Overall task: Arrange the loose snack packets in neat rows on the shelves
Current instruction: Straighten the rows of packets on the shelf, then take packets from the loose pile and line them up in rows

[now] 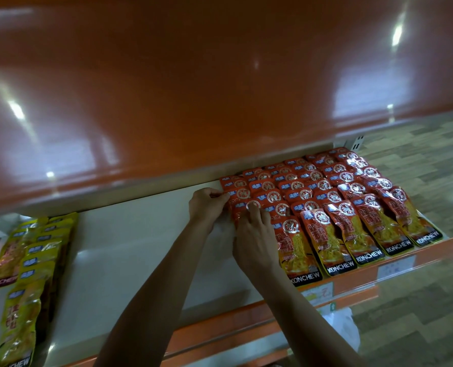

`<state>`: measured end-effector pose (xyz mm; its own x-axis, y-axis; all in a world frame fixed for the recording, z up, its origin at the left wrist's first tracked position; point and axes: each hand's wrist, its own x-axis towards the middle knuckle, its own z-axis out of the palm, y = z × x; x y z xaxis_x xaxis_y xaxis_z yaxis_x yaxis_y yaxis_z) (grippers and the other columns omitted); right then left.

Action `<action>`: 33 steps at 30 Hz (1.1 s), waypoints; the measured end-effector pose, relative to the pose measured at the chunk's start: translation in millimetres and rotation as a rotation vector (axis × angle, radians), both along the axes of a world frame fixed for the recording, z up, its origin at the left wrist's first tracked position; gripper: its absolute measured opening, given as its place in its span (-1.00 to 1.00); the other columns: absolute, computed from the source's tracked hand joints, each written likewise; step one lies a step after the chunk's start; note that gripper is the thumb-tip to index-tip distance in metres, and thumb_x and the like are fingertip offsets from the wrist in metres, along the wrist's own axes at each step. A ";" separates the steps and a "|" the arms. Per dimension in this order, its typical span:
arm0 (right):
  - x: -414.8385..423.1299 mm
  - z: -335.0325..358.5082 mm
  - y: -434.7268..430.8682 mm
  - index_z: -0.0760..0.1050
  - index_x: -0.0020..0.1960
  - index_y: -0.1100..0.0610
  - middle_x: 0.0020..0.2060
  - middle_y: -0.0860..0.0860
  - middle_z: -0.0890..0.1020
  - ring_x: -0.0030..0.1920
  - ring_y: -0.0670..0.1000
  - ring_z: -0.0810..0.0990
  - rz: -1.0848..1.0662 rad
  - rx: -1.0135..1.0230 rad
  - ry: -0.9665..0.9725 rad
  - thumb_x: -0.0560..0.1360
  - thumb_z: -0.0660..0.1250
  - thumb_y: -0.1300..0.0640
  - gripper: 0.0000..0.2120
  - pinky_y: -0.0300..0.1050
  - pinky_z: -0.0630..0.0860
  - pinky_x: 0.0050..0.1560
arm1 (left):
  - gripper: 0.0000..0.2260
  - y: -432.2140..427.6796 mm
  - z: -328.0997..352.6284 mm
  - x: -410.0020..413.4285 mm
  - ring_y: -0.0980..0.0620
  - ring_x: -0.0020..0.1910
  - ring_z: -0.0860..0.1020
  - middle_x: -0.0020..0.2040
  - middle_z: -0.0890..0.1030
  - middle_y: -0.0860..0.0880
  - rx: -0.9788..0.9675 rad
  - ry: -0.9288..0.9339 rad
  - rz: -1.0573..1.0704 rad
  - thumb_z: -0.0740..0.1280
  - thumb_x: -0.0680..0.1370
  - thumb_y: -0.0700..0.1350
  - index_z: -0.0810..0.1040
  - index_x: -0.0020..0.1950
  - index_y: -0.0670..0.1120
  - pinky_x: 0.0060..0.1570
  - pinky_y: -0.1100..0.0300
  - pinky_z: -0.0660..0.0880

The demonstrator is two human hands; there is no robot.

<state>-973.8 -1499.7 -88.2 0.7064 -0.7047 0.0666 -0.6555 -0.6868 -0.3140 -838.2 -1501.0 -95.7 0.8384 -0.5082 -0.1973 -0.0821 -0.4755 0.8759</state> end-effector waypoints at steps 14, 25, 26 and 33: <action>3.7 1.2 -3.8 0.23 0.44 0.21 0.42 0.12 0.24 0.38 0.13 0.21 0.051 0.045 -0.060 0.49 0.20 0.22 -0.48 -0.07 0.23 0.40 | -0.75 2.0 -1.9 -4.2 0.03 -0.01 0.62 0.07 0.66 -0.05 -0.014 0.003 -0.002 0.43 0.50 0.02 0.61 0.11 -0.07 0.07 0.10 0.58; 2.5 -0.4 -7.3 0.26 0.43 0.19 0.40 0.10 0.28 0.38 0.11 0.23 0.085 0.038 -0.095 0.50 0.20 0.20 -0.50 -0.10 0.15 0.43 | -0.69 10.0 -0.6 -12.9 0.02 0.03 0.61 0.12 0.65 -0.06 -0.037 -0.046 -0.037 0.41 0.52 0.02 0.59 0.20 -0.09 0.11 0.05 0.58; 1.9 -0.5 -7.7 0.24 0.44 0.18 0.41 0.09 0.27 0.38 0.11 0.23 0.092 0.035 -0.093 0.50 0.20 0.19 -0.49 -0.11 0.14 0.43 | -0.70 10.7 -0.4 -13.6 0.03 0.02 0.61 0.11 0.65 -0.06 -0.035 -0.051 -0.036 0.40 0.52 0.02 0.59 0.19 -0.09 0.11 0.05 0.58; -1.3 0.5 -8.5 0.26 0.42 0.18 0.39 0.12 0.29 0.39 0.12 0.22 0.125 0.053 -0.120 0.52 0.20 0.16 -0.53 -0.08 0.21 0.42 | -0.68 19.6 -2.0 -23.9 0.06 -0.02 0.58 0.13 0.64 -0.05 0.024 -0.126 -0.009 0.35 0.54 0.03 0.56 0.23 -0.07 0.04 0.18 0.51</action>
